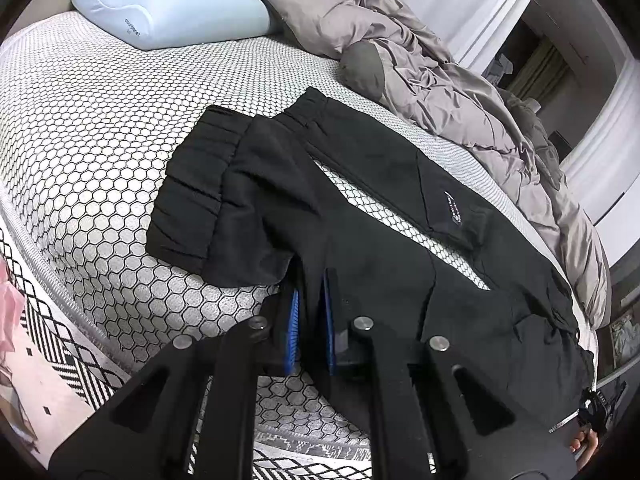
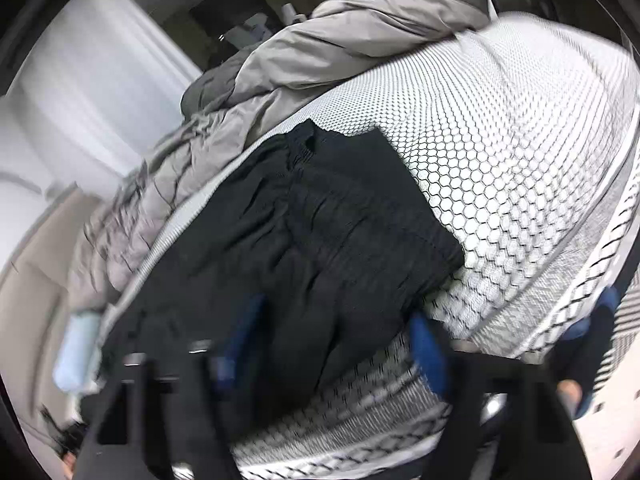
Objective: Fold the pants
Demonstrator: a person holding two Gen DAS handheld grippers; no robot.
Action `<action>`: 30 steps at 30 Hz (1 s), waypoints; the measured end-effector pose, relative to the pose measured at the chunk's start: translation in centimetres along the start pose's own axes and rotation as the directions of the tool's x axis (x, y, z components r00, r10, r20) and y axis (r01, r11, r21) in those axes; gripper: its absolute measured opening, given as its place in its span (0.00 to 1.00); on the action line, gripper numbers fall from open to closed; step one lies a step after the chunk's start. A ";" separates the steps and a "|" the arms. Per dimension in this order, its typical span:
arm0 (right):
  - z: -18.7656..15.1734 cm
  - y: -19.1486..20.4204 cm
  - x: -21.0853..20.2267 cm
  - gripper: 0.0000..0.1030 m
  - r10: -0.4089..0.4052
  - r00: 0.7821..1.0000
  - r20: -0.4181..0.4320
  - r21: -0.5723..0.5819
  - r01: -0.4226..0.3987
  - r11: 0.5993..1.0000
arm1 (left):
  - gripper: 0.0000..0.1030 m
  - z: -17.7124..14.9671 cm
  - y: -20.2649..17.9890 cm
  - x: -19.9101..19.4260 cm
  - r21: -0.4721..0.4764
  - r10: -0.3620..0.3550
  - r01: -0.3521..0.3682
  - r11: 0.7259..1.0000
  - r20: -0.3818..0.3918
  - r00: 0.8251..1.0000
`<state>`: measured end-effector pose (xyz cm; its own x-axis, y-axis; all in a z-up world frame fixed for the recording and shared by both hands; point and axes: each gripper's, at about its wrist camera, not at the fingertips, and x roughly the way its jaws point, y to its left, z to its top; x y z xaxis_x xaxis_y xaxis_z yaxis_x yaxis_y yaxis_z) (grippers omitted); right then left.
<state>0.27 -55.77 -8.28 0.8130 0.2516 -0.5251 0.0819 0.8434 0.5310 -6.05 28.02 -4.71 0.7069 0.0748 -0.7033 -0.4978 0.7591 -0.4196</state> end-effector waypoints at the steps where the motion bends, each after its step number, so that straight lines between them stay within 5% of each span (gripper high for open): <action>1: 0.3 0.0 -0.3 0.20 -0.026 0.999 0.022 0.000 0.026 1.000 | 0.06 -0.1 -0.2 0.0 0.000 -0.008 0.008 1.000 0.000 1.000; 5: 0.8 0.0 -2.4 0.18 -0.073 0.992 0.100 -0.049 0.078 0.996 | 0.19 -0.9 -1.3 0.6 0.066 0.056 -0.056 0.996 -0.002 0.998; 8: 0.1 -1.2 -0.9 0.20 -0.145 0.989 0.015 -0.052 0.146 0.988 | 0.23 -1.7 -2.2 0.6 0.114 0.098 -0.100 0.988 0.018 0.995; 11: -0.4 -1.2 -1.0 0.29 -0.126 0.992 -0.001 -0.065 0.125 0.990 | 0.37 -2.2 -3.4 -0.3 0.177 0.160 -0.165 0.970 0.047 0.986; 13: -0.2 -0.7 -1.7 0.48 -0.113 0.993 0.027 -0.077 0.114 0.990 | 0.47 -2.4 -4.0 -1.3 0.212 0.203 -0.216 0.953 0.081 0.976; 17: -0.1 0.3 -1.9 0.52 -0.110 0.994 0.024 -0.104 0.112 0.988 | 0.70 -2.8 -5.1 -2.5 0.292 0.328 -0.357 0.887 0.147 0.933; 22: -0.7 1.1 -1.3 0.67 -0.117 0.993 0.005 -0.102 0.117 0.988 | 0.79 -2.5 -4.6 -4.1 0.281 0.370 -0.406 0.870 0.175 0.912; 30: -0.8 1.4 -0.8 0.68 -0.131 0.991 0.004 -0.096 0.131 0.987 | 0.79 -2.0 -3.2 -5.2 0.258 0.379 -0.415 0.873 0.178 0.908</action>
<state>-0.74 -54.43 -7.68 0.7978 0.1364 -0.5873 0.1324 0.9106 0.3914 -9.10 23.92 -0.85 0.5427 0.4708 -0.6956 -0.5980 0.7981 0.0736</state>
